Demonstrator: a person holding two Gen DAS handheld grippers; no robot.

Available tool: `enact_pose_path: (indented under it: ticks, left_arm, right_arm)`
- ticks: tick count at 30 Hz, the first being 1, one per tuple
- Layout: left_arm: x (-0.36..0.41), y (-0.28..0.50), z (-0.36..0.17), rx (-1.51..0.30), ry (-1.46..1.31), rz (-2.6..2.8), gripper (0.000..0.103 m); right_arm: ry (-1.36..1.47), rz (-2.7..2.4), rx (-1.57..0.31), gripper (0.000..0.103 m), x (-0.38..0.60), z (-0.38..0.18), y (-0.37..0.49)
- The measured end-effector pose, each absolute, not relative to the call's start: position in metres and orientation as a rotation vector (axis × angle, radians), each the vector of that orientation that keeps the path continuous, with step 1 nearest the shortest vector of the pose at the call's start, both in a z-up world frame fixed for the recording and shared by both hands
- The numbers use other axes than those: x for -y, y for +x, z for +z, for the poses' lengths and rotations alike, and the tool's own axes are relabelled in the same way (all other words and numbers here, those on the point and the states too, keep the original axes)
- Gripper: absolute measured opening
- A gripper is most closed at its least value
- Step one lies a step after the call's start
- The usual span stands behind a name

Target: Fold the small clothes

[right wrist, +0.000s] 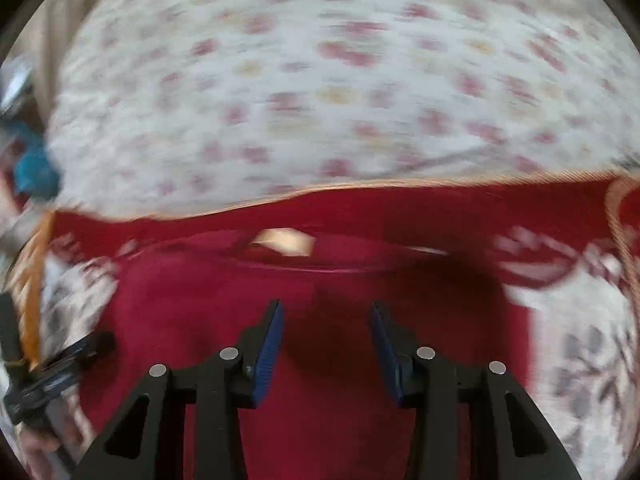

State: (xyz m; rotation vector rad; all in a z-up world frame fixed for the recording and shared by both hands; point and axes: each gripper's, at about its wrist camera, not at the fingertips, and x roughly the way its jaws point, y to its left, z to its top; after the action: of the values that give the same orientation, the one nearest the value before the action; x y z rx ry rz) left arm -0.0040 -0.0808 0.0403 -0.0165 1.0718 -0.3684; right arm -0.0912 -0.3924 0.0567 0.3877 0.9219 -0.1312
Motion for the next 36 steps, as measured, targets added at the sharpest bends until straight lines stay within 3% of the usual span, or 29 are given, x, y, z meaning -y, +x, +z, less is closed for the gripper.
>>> enact_pose_path:
  ticks: [4, 9, 24, 36]
  left_arm:
    - [0.071, -0.003, 0.041, -1.098, -0.031, -0.397, 0.072]
    - [0.058, 0.004, 0.041, -1.123, -0.091, -0.418, 0.072]
    - [0.063, -0.009, 0.047, -1.066, -0.019, -0.390, 0.072]
    - [0.070, -0.001, 0.041, -1.082, 0.002, -0.389, 0.072]
  right_arm:
    - [0.345, 0.064, -0.938, 0.042, 0.333, 0.056, -0.040]
    - [0.209, 0.075, -1.034, 0.043, 0.287, 0.011, 0.012]
    - [0.253, 0.113, -0.960, 0.044, 0.283, 0.047, -0.009]
    - [0.243, 0.114, -1.024, 0.044, 0.252, 0.013, 0.048]
